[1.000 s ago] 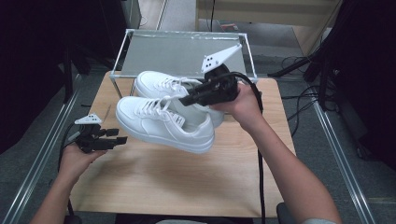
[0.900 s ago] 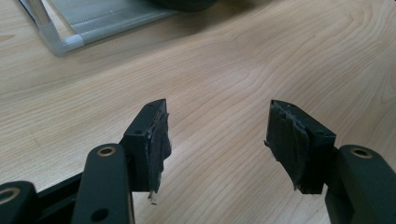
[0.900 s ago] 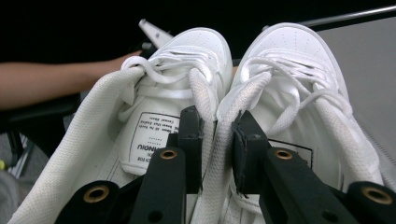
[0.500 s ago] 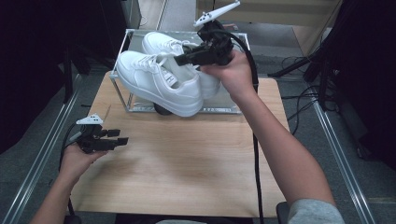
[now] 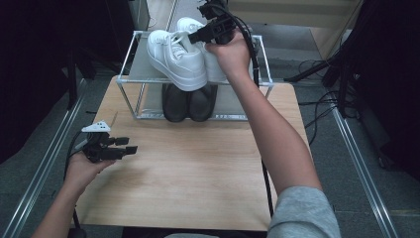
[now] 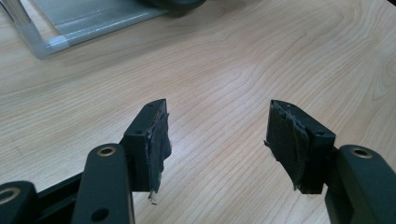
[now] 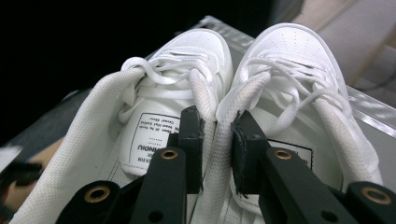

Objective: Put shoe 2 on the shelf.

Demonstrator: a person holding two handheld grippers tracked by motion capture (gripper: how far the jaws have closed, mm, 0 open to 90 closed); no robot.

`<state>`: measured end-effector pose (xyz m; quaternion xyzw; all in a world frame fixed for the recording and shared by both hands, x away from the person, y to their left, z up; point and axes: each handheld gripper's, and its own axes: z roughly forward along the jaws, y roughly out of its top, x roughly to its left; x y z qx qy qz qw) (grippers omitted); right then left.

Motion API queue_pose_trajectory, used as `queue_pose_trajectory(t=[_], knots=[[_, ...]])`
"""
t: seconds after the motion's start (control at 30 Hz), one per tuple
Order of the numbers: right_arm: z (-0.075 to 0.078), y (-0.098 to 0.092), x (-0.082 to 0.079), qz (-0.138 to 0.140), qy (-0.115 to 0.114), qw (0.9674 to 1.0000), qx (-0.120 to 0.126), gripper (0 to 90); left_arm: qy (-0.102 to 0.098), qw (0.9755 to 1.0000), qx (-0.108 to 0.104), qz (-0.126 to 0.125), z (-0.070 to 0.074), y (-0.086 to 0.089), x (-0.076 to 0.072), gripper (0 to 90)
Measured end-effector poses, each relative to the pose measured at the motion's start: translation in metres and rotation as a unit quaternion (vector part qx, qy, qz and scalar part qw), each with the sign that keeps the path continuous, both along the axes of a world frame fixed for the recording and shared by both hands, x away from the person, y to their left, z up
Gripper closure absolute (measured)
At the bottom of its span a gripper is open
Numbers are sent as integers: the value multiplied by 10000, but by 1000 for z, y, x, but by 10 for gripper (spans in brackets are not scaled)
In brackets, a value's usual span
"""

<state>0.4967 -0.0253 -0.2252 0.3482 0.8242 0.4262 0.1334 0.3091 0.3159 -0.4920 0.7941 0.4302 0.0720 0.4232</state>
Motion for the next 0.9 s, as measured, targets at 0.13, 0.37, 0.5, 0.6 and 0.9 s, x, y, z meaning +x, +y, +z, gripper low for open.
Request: queue_pose_trajectory(t=[0.13,0.37,0.5,0.6,0.9], knots=[[-4,8,14,-672,68,9976,120,777,1,10000,-25,-34,0,-2,1,393],[-14,28,32,-1803,59,9833,259,776,-29,9999,-61,-109,1,-6,5,393],[-20,38,36,-2264,7,9737,266,774,-18,9999,-50,-154,0,-7,7,393],[-26,45,39,-2478,23,9687,164,773,-37,9998,-87,-155,1,-7,8,393],[-47,51,35,-2602,152,9652,230,749,-34,9998,-50,-188,1,-10,9,393]])
